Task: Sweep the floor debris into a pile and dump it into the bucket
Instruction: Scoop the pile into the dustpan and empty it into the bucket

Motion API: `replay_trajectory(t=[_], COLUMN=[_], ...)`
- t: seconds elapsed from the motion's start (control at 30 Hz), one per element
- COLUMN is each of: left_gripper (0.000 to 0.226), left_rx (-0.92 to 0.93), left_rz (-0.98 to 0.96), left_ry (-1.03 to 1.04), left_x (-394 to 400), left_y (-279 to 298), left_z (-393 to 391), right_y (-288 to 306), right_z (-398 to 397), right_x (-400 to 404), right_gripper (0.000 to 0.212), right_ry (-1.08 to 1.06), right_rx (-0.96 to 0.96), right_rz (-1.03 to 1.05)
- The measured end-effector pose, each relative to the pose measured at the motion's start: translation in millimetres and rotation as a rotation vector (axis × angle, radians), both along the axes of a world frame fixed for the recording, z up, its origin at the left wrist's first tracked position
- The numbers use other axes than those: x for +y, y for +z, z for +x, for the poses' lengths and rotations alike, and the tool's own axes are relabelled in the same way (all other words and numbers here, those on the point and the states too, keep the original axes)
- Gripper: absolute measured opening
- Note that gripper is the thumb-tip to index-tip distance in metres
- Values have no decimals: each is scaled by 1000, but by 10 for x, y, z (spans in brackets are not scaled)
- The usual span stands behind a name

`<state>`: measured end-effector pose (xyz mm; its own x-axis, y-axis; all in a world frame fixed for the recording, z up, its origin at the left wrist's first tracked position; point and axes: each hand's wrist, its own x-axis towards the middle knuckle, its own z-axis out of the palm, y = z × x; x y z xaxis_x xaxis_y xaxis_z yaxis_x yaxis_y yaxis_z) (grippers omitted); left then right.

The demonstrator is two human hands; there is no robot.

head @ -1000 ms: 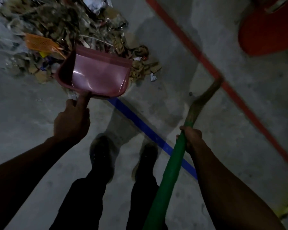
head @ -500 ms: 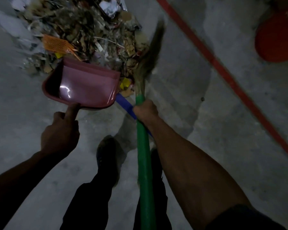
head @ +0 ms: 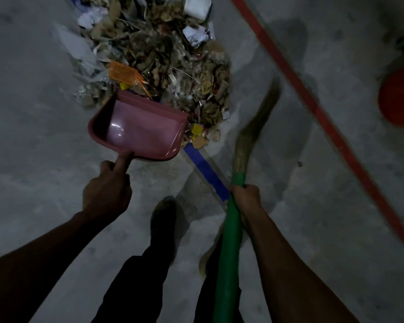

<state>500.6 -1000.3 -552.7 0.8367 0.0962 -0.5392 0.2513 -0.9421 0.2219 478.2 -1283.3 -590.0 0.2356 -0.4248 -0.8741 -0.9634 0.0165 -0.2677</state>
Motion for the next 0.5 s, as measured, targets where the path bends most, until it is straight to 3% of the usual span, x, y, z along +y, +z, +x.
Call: replay_trajectory(t=[0.2,0.5], left_gripper=[65,61], left_rx=[-8,1], left_rz=[-29,-45], left_ry=[1,108], left_x=[71,59], left_y=[-70,8], left_z=[-90,2], right_y=[-98,540], right_z=[636,481], right_x=[586,378], right_gripper=[33,32], right_ry=[82,365], right_rx=[-128,-242], right_rz=[73,-105])
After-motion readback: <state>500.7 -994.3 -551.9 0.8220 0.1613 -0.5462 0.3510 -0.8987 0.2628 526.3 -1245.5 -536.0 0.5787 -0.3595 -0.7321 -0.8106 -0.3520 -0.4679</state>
